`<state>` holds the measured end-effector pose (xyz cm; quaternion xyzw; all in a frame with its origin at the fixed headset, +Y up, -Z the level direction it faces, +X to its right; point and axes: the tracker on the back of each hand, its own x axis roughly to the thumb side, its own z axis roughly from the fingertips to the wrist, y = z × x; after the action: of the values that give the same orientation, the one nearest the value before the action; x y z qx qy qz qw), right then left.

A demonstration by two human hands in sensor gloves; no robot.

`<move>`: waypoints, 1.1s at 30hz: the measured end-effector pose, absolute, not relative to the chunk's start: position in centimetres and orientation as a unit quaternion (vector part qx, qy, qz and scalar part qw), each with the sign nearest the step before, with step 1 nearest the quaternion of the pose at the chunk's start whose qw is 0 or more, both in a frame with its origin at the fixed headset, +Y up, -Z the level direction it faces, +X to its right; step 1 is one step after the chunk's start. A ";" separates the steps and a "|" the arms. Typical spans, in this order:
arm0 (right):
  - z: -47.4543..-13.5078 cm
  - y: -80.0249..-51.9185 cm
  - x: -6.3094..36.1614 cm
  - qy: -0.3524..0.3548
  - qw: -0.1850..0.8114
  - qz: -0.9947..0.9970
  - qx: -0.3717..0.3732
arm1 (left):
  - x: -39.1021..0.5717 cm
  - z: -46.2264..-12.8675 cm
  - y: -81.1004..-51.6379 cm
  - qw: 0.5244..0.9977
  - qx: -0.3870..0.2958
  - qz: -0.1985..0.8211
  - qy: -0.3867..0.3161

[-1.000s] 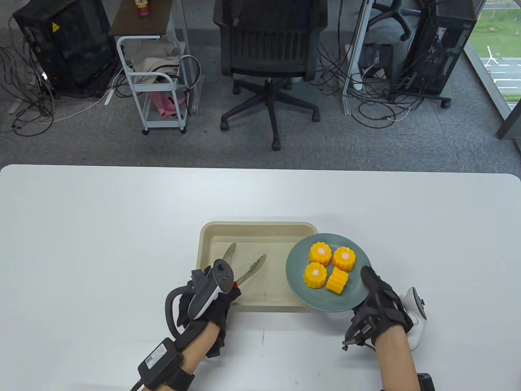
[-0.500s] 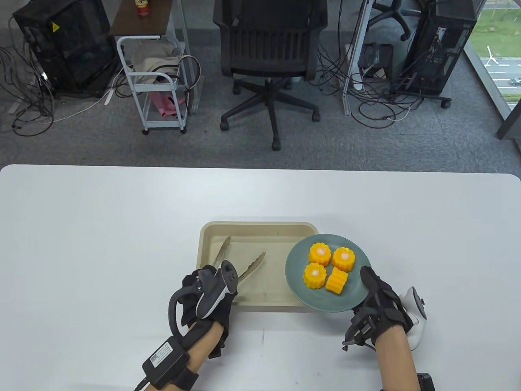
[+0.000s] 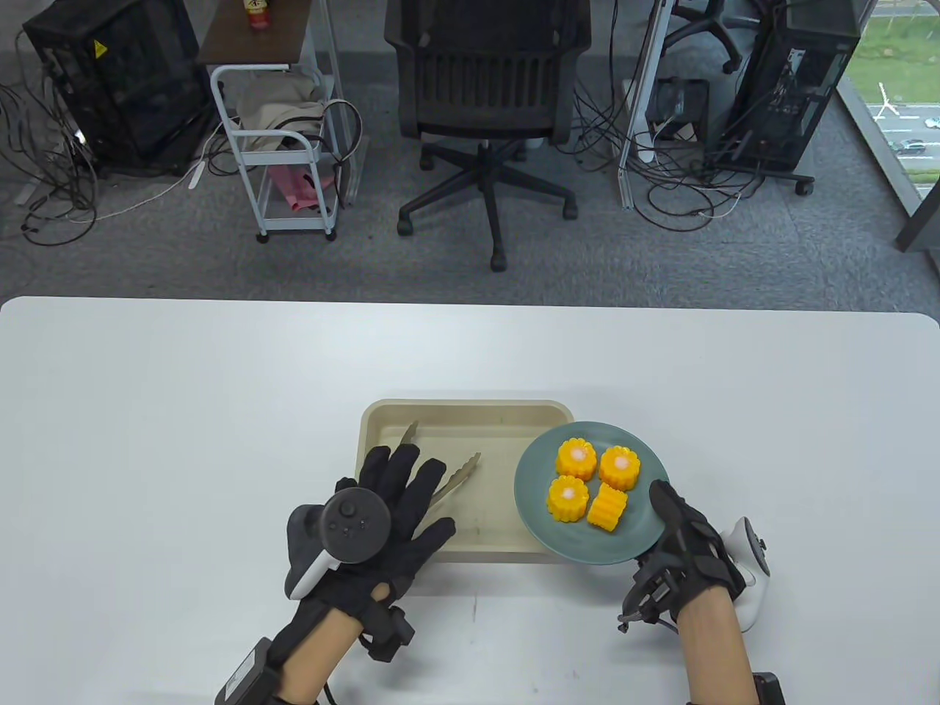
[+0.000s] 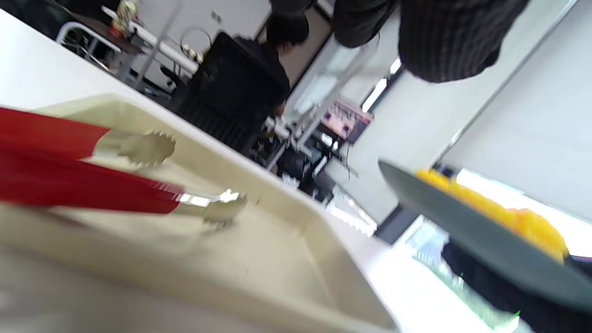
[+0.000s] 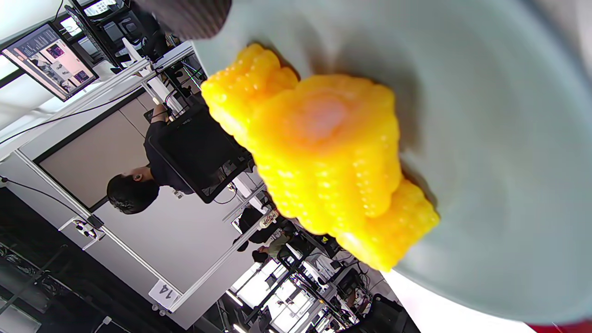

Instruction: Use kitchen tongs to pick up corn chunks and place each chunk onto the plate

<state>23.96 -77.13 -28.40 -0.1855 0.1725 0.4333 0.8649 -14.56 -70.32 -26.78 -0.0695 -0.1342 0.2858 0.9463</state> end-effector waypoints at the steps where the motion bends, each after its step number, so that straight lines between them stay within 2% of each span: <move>1: -28.4 -77.2 23.9 0.174 0.865 0.433 -0.186 | -14.6 -26.6 -71.0 0.950 -0.100 0.269 -0.126; 3: -28.4 -77.3 23.9 0.177 0.865 0.431 -0.188 | -14.7 -26.6 -72.9 0.946 -0.132 0.269 -0.125; 6: -28.4 -77.4 23.9 0.181 0.865 0.429 -0.188 | -14.8 -26.6 -74.1 0.941 -0.167 0.272 -0.116; 13: -28.6 -77.6 24.5 0.180 0.867 0.425 -0.188 | -15.3 -26.7 -73.4 0.940 -0.132 0.293 -0.116; 18: -28.7 -78.2 26.5 0.158 0.876 0.407 -0.206 | -15.6 -26.6 -73.2 0.939 -0.130 0.297 -0.112; 33: -27.7 -82.9 33.3 0.105 0.846 0.389 -0.348 | -15.5 -26.6 -73.4 0.940 -0.141 0.288 -0.116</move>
<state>33.33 -82.86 -27.74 -0.3479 0.1045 0.3893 0.8465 -15.51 -73.36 -26.60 -0.1408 -0.1156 0.2884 0.9400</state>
